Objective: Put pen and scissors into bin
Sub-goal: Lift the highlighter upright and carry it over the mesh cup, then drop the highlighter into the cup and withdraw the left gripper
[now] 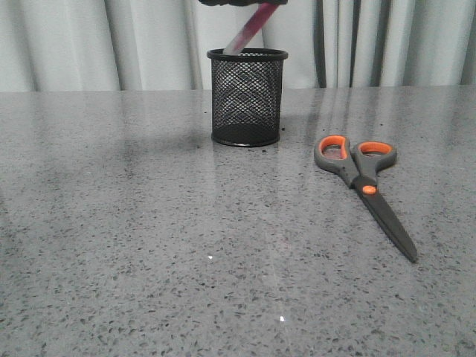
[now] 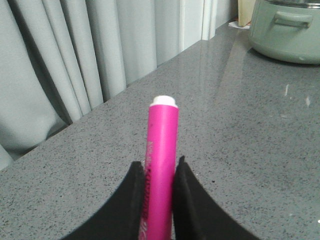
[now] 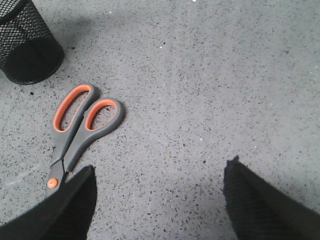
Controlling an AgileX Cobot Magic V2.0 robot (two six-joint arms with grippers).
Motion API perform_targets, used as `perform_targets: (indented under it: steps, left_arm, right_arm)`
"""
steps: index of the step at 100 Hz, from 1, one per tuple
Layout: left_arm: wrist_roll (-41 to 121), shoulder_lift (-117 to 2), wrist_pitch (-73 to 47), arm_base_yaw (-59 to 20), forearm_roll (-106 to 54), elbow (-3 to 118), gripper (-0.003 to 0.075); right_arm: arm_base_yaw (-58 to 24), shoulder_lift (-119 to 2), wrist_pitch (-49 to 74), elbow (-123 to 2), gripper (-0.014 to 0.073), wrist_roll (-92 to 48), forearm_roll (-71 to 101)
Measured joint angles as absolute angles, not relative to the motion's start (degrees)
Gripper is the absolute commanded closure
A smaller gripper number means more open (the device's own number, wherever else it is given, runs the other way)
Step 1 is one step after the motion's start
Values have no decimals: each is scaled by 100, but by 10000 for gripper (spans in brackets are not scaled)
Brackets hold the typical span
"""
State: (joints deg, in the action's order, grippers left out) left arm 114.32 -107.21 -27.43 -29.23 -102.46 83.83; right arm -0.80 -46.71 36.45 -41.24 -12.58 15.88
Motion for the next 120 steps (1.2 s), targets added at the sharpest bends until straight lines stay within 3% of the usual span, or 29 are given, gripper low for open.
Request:
perform_targets:
  steps: [28,38,50,61,73,80,102,120]
  left_arm:
    - [11484,-11001,-2869,-2923,-10257,8410,713]
    - [11493,-11020,-2935,-2923,-10222,8410,602]
    - [11493,-11029,-2935,-2923,-10219,8410,401]
    - [11493,-11029,-2935,-2923,-10231,8410,323]
    - [11493,-10964,-2935,-2923,-10175,8410,352]
    - [11493,-10782,-2923,-2923,-9963,8410,406]
    - [11438,-9579,-2339,-2933,-9002,8410,740]
    - [10686,-8480,-1662,-2914,-8162,8186,739]
  right_arm:
    - [-80,-4671,3645,-4124,111,-1258,1588]
    - [-80,-4671,3645,-4124,111,-1258,1588]
    - [-80,-4671,3645,-4124,111,-1258,1588]
    - [-80,-4671,3645,-4124,111,-1258,1588]
    - [-80,-4671,3645,-4124,111,-1258,1588]
    - [-80,-4671,3645,-4124,111,-1258,1588]
    - [-80,-4671,3645,-4124,111,-1258,1588]
    - [-80,-4671,3645,-4124,111,-1258,1696]
